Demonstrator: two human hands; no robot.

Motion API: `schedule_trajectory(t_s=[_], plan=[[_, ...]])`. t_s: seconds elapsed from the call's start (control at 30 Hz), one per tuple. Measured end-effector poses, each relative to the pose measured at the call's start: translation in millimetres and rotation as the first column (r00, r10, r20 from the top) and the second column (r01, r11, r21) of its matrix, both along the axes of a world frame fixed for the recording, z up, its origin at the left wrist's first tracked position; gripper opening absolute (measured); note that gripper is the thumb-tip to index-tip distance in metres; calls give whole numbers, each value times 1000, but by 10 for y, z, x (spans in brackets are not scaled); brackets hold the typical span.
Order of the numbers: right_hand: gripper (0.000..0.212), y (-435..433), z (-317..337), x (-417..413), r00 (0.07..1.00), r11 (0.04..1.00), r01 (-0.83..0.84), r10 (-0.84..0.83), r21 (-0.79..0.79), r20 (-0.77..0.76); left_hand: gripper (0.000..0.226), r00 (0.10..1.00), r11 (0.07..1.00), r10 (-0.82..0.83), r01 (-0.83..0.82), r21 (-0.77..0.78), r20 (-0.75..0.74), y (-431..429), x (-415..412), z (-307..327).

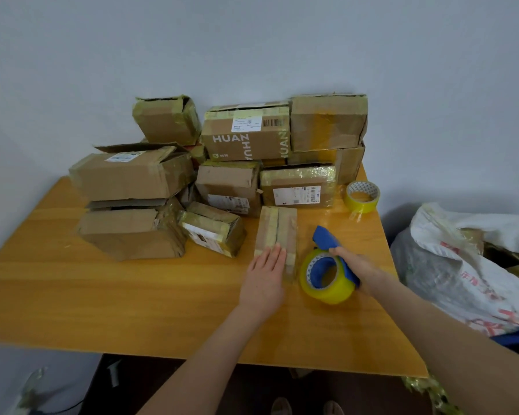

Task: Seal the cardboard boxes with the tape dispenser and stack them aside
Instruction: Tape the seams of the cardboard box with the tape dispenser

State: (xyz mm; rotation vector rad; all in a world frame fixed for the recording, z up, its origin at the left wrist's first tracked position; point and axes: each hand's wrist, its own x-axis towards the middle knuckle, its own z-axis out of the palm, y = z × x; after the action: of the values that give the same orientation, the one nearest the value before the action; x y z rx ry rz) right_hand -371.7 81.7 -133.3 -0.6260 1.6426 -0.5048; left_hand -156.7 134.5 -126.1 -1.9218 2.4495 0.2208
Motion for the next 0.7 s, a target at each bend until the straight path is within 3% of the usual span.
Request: schedule_trajectory(t_s=[0.1, 0.2, 0.27, 0.33, 0.47, 0.53, 0.7], plan=[[49, -2, -18, -67, 978, 993, -114, 116, 25, -172, 73, 999, 1000, -17, 18, 23, -40, -13, 43, -3], [45, -24, 62, -115, 890, 948, -316, 284, -34, -357, 66, 959, 999, 15, -5, 35, -282, -26, 117, 27], [32, -4, 169, -50, 767, 878, -470, 355, -91, -535, 61, 889, 993, 106, -119, -1, -446, -8, 191, 50], [22, 58, 289, 135, 688, 802, -558, 304, -213, -659, 59, 816, 964, 218, -264, -10, -535, -10, 253, 46], [57, 277, 387, 784, 719, 696, -637, 380, -332, -582, 59, 712, 922, 375, -355, 156, -593, -82, 188, 53], [69, 356, 351, 1040, 739, 698, -634, 418, -333, -529, 60, 671, 896, 442, -368, 250, -595, -124, 142, 51], [63, 329, 259, 1148, 705, 744, -616, 373, -260, -603, 57, 603, 861, 508, -340, 378, -615, -210, 205, 29]])
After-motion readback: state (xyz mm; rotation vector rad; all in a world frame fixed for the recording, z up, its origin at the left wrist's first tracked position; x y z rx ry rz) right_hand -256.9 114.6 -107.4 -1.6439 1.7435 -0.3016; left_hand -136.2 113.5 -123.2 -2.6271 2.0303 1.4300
